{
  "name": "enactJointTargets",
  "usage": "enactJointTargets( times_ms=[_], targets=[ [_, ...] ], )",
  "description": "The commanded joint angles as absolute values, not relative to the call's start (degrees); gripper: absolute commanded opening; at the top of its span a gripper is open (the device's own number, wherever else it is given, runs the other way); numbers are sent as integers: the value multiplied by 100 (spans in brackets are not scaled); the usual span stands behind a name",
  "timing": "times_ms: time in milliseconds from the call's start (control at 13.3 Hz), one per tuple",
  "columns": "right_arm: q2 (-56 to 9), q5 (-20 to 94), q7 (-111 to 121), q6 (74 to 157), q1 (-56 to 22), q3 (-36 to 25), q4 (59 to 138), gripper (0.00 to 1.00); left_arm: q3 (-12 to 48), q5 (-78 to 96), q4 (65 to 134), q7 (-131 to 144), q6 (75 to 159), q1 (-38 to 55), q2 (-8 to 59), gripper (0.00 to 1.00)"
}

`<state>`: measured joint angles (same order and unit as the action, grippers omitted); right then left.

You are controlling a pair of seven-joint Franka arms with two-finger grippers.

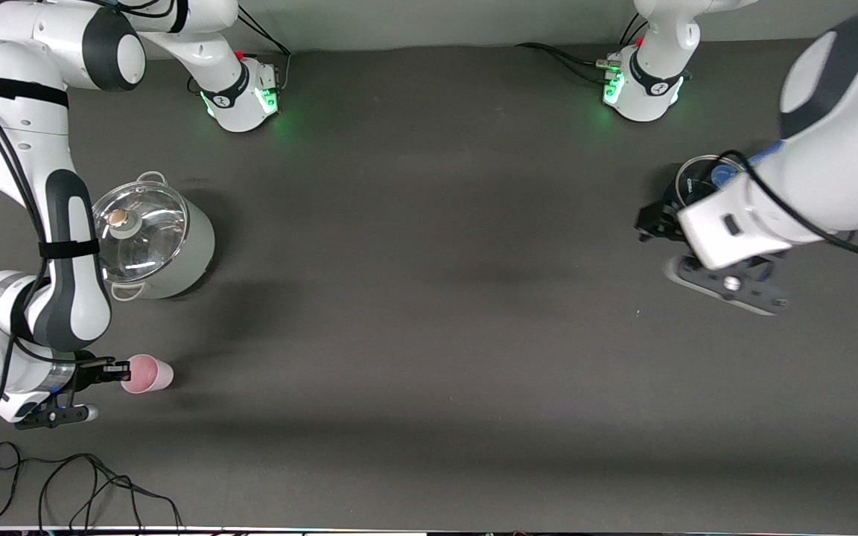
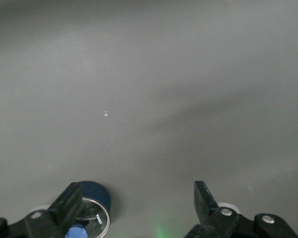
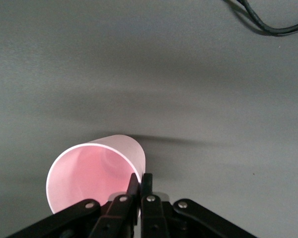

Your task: Transfer pink cup from left to right arm

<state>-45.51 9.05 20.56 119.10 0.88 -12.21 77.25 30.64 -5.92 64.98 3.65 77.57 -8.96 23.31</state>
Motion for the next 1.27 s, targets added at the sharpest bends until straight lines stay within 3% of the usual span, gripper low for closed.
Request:
enactJointTargets(
  times_ms=[0,75,225,300,375,450,750,1200],
  targets=[
    [-4719,1011,2303,12059,97,-1239,7646,7,2840,-747,6468,606,7463,-1010,2338,100],
    [-4720,1011,2311,12059,97,-1239,7646,11,2665,-747,6469,606,7279,-1028,2338,100],
    [-4650,1002,2452,11997,105,-1239,7638,39,2339,-747,6469,536,7242,-1160,2347,100],
    [-4641,1011,2470,11980,123,-1239,7638,70,2320,-791,6477,493,7233,-1230,2347,100],
    [-4623,1002,2470,11962,123,-1248,7638,93,2303,-869,6547,414,7155,-1378,2347,100],
    [-4597,1002,2470,11918,140,-1248,7629,99,2311,-861,6635,326,7024,-1580,2338,100],
    [-4168,976,2426,11103,132,-1301,7611,99,2320,-783,6636,210,6716,-1977,2224,100],
    [-2657,914,2216,9661,70,-1345,7620,100,2338,-791,6864,220,6197,-1881,1978,100]
  ],
)
